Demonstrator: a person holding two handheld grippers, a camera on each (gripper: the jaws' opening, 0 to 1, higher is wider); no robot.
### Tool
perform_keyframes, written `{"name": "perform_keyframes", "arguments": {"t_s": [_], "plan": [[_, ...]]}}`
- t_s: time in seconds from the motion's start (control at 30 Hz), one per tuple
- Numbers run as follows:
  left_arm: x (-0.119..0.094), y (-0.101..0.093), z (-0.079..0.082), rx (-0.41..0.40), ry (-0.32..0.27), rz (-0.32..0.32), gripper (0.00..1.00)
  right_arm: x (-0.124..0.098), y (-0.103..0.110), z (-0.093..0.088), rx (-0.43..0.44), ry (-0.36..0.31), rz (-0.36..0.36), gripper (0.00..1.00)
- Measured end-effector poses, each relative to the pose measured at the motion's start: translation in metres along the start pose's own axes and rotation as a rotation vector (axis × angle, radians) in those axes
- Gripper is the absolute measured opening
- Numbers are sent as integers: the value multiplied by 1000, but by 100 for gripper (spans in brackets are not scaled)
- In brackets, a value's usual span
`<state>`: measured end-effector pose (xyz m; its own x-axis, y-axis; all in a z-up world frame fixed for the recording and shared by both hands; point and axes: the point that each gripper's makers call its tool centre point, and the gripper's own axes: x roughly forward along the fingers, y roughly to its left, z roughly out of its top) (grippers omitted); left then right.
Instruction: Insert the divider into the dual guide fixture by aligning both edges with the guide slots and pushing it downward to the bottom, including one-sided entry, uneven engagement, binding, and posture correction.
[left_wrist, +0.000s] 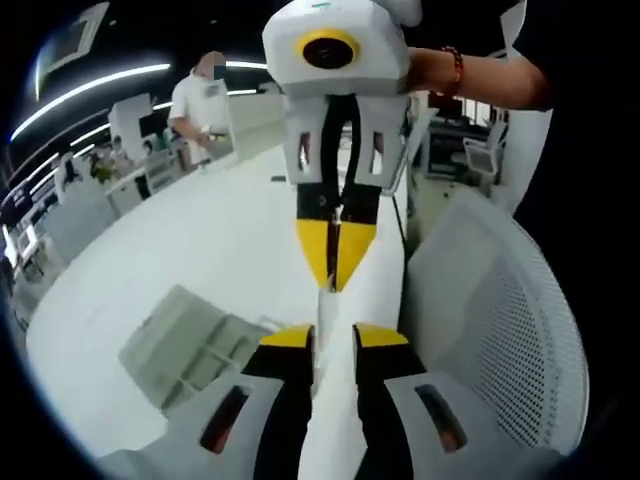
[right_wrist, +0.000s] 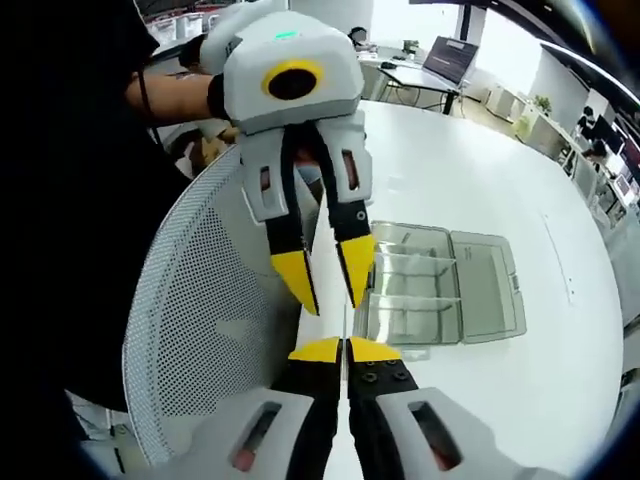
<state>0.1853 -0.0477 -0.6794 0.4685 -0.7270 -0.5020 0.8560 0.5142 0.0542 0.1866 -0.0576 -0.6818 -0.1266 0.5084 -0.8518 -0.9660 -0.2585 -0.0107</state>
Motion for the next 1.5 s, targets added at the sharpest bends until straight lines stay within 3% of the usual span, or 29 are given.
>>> {"name": "perform_keyframes", "arguments": {"t_s": [0.13, 0.23, 0.3, 0.5, 0.63, 0.7, 0.77, 1.1, 1.3, 1.5], "plan": [[-7, 3, -6, -19, -1, 42, 23, -3, -9, -2, 0, 37, -45, 0], [-15, 5, -13, -2, 34, 96, 23, -2, -9, -1, 26, 49, -40, 0], [-19, 2, -13, -15, 18, 98, 25, -1, -10, 1, -9, 55, -43, 0], [-30, 0, -15, -38, -6, 122, 25, 3, -16, 8, 27, 67, -51, 0], [-35, 1, -17, -52, -11, 133, 28, 9, -21, 2, 3, 134, -67, 0], [-37, 1, -18, -47, -6, 138, 29, 10, -27, 2, -21, 138, -89, 0], [-39, 2, -14, -58, -38, 143, 31, 9, -30, 1, 1, 142, -82, 0], [-37, 14, -16, -92, -74, 167, 45, 11, -45, -5, -25, 184, -95, 0], [-35, 19, -12, -93, -99, 174, 62, 15, -54, -10, -48, 211, -89, 0], [-35, 30, -8, -103, -128, 211, 77, 18, -58, -12, 9, 215, -62, 0]]}}
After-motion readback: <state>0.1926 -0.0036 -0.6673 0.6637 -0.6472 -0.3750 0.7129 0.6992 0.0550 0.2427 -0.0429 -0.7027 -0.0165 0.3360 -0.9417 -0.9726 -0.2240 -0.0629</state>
